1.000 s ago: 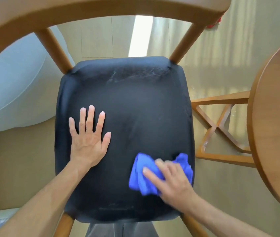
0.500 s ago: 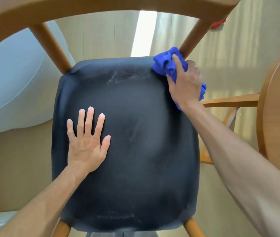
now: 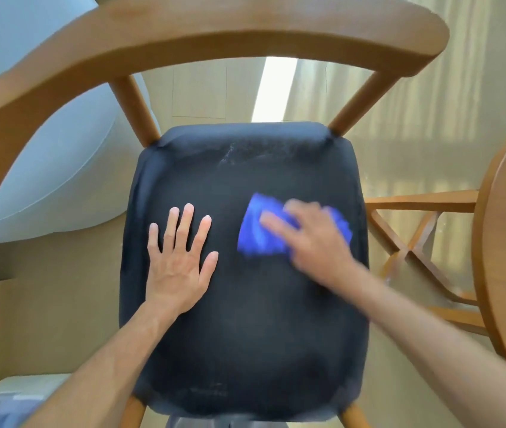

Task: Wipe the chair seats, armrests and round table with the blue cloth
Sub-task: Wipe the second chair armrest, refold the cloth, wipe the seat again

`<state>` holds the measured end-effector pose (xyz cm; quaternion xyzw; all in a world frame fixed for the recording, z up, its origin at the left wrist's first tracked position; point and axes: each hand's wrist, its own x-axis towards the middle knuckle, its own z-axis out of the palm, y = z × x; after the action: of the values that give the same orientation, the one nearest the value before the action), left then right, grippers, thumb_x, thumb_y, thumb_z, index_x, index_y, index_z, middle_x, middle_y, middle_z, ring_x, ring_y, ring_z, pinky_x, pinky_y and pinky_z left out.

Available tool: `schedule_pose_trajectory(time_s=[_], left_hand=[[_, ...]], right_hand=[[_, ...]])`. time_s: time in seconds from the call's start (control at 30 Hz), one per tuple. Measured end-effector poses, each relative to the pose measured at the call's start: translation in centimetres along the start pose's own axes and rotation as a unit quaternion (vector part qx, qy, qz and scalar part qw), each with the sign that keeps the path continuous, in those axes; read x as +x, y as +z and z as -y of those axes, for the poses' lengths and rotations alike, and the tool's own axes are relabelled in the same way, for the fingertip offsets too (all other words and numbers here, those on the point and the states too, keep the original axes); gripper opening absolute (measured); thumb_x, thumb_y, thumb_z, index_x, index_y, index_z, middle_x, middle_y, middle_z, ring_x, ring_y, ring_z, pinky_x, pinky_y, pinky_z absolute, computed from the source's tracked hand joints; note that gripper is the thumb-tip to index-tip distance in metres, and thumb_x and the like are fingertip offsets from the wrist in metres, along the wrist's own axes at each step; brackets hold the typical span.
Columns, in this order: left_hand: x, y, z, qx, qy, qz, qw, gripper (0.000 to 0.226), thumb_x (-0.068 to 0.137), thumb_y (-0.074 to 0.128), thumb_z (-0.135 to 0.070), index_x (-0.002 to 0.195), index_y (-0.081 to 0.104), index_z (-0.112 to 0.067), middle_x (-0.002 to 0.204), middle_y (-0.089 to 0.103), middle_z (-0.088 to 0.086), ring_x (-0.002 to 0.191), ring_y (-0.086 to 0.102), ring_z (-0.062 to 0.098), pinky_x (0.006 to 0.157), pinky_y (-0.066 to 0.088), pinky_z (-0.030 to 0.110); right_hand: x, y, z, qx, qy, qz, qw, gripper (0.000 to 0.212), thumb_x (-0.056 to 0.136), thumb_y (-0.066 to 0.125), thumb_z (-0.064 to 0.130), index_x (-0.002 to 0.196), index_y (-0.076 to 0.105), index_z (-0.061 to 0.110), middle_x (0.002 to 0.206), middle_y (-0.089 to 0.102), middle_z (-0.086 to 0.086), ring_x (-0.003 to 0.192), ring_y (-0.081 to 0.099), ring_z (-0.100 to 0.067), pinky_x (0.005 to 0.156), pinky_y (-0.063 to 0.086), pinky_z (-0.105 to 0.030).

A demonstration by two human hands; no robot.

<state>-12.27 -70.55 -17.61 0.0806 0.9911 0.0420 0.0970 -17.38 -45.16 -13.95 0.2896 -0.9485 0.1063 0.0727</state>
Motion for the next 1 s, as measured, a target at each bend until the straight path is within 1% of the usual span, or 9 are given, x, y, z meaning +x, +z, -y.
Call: schedule_pose_trajectory(time_s=[0.1,0.17,0.3,0.47,0.6,0.67,0.73,0.83,1.0], left_hand=[[0.3,-0.3,0.0,-0.074,-0.027,-0.029,0.996,0.052,0.095,0.031,-0.037,0.145,0.038,-0.025,0.157,0.026,0.005,0.146,0.018,0.025,0.115,0.014,0.054],[0.6,-0.7,0.2,-0.126,-0.038,-0.051,0.990,0.046,0.095,0.037,-0.028,0.139,0.048,-0.027,0.153,0.033,0.002,0.144,0.022,0.022,0.114,0.016,0.051],[0.6,-1.7,1.5,-0.153,-0.015,-0.028,0.988,0.048,0.092,0.053,-0.009,0.137,0.052,-0.025,0.152,0.037,0.003,0.143,0.027,0.024,0.111,0.022,0.050],[0.0,-3.9,2.4,-0.089,0.023,0.085,0.992,0.059,0.093,0.053,-0.024,0.148,0.034,-0.026,0.161,0.014,0.005,0.148,0.008,0.027,0.118,0.014,0.048],[-2.4,-4.9,3.5,-0.137,-0.077,0.110,0.981,0.058,0.095,0.049,-0.022,0.149,0.030,-0.029,0.162,0.004,0.000,0.148,-0.001,0.021,0.118,0.016,0.045],[-2.6,-5.4,3.6,-0.236,-0.125,0.084,0.960,0.049,0.097,0.043,-0.012,0.145,0.042,-0.024,0.160,0.015,-0.003,0.148,0.007,0.017,0.118,0.013,0.032],[-1.7,-5.9,3.9,-0.320,-0.180,0.062,0.928,0.044,0.099,0.037,-0.006,0.138,0.051,-0.020,0.156,0.028,-0.004,0.145,0.017,0.014,0.113,0.009,0.019],[-1.2,-6.0,4.5,-0.324,-0.180,0.094,0.924,0.045,0.098,0.037,-0.005,0.137,0.052,-0.020,0.155,0.026,-0.006,0.144,0.016,0.012,0.113,0.008,0.018],[-2.1,-5.8,4.1,-0.309,-0.168,0.150,0.924,0.063,0.090,0.035,0.003,0.145,0.040,-0.028,0.159,0.010,-0.014,0.146,-0.002,0.005,0.116,0.010,0.029]], right_hand=[[6.3,1.4,-2.4,-0.078,0.278,-0.011,0.957,0.049,0.088,0.059,0.022,0.137,0.052,0.024,0.116,0.057,-0.016,0.083,0.052,-0.035,0.069,0.043,-0.042],[5.1,2.3,0.9,-0.072,0.278,-0.031,0.957,0.051,0.082,0.062,0.015,0.132,0.057,0.023,0.111,0.061,-0.015,0.076,0.052,-0.032,0.065,0.041,-0.040],[-8.8,1.3,12.5,0.067,-0.028,0.071,0.995,0.046,0.078,0.056,0.001,0.119,0.065,0.022,0.101,0.062,-0.013,0.066,0.048,-0.027,0.059,0.040,-0.035],[-15.5,-1.8,12.2,0.069,-0.422,0.218,0.877,0.040,0.084,0.059,0.017,0.119,0.049,0.036,0.102,0.055,0.003,0.076,0.046,-0.019,0.070,0.038,-0.028],[-6.2,-0.8,7.7,0.044,-0.136,0.079,0.987,0.051,0.079,0.055,0.000,0.122,0.060,0.027,0.101,0.062,-0.011,0.070,0.051,-0.029,0.062,0.045,-0.036],[-0.5,-0.2,6.8,0.000,0.114,0.020,0.993,0.054,0.071,0.067,0.000,0.121,0.066,0.020,0.101,0.063,-0.017,0.069,0.054,-0.033,0.060,0.046,-0.039],[0.6,1.1,9.4,-0.015,0.159,-0.001,0.987,0.052,0.071,0.067,0.003,0.121,0.066,0.017,0.098,0.063,-0.017,0.066,0.051,-0.031,0.058,0.044,-0.038],[-6.3,2.1,17.2,0.092,-0.062,0.040,0.993,0.044,0.079,0.056,0.002,0.118,0.065,0.019,0.095,0.061,-0.015,0.065,0.044,-0.026,0.059,0.040,-0.037],[-13.4,1.5,19.3,0.067,-0.483,0.202,0.849,0.030,0.085,0.059,0.026,0.113,0.054,0.035,0.105,0.057,0.002,0.081,0.048,-0.019,0.075,0.036,-0.030]])
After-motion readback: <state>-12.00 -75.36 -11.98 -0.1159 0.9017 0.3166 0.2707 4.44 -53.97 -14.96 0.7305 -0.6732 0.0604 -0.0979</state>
